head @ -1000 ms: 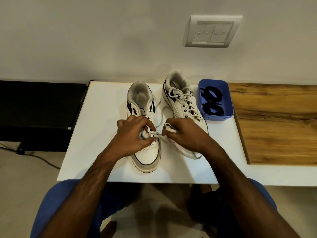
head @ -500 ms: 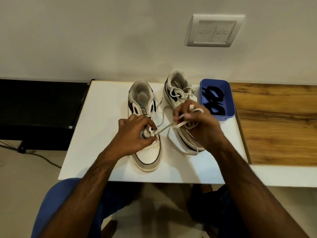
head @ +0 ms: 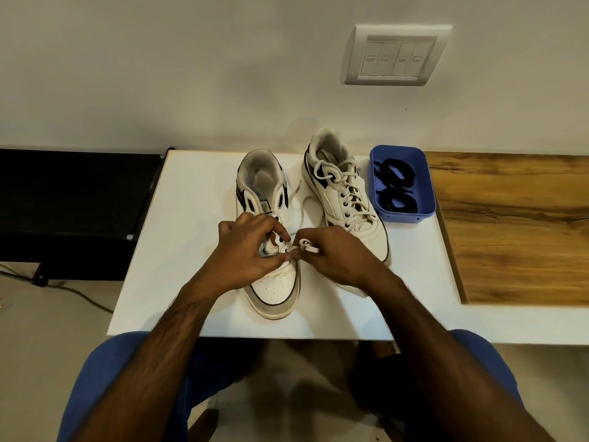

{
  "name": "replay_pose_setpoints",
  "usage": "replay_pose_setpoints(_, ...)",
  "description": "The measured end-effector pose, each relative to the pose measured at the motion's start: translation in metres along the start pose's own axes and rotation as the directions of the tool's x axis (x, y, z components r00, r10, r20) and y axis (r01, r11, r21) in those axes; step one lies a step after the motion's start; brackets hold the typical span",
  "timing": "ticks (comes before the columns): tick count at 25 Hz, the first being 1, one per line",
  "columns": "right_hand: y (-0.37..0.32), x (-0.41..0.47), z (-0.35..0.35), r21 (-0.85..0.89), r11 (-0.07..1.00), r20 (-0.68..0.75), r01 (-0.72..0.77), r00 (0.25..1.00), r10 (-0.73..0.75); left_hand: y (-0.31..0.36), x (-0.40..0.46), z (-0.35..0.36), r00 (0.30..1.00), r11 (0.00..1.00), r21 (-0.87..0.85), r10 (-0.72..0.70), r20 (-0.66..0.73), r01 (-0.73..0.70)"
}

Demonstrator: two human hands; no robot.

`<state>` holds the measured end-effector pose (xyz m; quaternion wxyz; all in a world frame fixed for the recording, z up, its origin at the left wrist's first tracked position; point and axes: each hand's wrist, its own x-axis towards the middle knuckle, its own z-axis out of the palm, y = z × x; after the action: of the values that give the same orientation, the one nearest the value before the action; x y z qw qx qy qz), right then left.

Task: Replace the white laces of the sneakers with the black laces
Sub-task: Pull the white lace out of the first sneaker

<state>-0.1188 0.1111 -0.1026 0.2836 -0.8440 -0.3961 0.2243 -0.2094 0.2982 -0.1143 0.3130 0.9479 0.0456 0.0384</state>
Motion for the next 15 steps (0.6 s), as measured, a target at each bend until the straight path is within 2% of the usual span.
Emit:
replay_pose_setpoints(2, 0.001, -0.004, -0.014, 0.274, 0.961, 0.002, 0.042, 0.999, -0.045, 0.001, 0.0, -0.001, 1.0, 1.0, 0.0, 0.002, 0.002, -0.002)
replay_pose_setpoints(3, 0.003, -0.007, -0.024, 0.44, 0.895, -0.044, 0.077, 0.997, -0.064, 0.001, 0.0, -0.001, 1.0, 1.0, -0.003, 0.001, 0.007, -0.001)
replay_pose_setpoints(5, 0.007, -0.014, -0.048, 0.722, 0.667, -0.221, 0.182, 0.975, -0.027, 0.001, -0.001, -0.002, 1.0, 1.0, -0.007, 0.003, 0.007, -0.003)
replay_pose_setpoints(6, 0.009, -0.016, -0.057, 0.796, 0.562, -0.293, 0.224, 0.955, 0.034, 0.0, -0.002, -0.002, 1.0, 1.0, 0.01, 0.013, -0.004, -0.013)
replay_pose_setpoints(7, 0.011, -0.018, -0.062, 0.817, 0.527, -0.334, 0.236, 0.938, 0.097, -0.001, -0.003, -0.003, 0.999, 0.999, 0.044, 0.032, -0.019, -0.031)
replay_pose_setpoints(8, 0.012, -0.018, -0.063, 0.792, 0.577, -0.348, 0.201, 0.924, 0.155, -0.001, -0.004, -0.002, 0.998, 0.995, 0.088, 0.056, -0.031, -0.053)
replay_pose_setpoints(9, 0.011, -0.019, -0.059, 0.727, 0.676, -0.332, 0.121, 0.924, 0.191, -0.001, -0.004, -0.002, 0.996, 0.988, 0.133, 0.08, -0.04, -0.074)
replay_pose_setpoints(10, 0.01, -0.018, -0.052, 0.628, 0.778, -0.285, 0.02, 0.936, 0.207, -0.001, -0.005, -0.002, 0.994, 0.981, 0.171, 0.097, -0.046, -0.088)
replay_pose_setpoints(12, 0.005, -0.01, -0.029, 0.415, 0.904, -0.203, -0.101, 0.958, 0.2, -0.001, -0.005, -0.001, 0.992, 0.971, 0.219, 0.112, -0.063, -0.095)
replay_pose_setpoints(15, 0.006, 0.012, 0.01, 0.004, 0.995, -0.22, -0.098, 0.971, 0.097, -0.001, -0.003, -0.002, 0.988, 0.963, 0.25, 0.128, -0.085, -0.103)
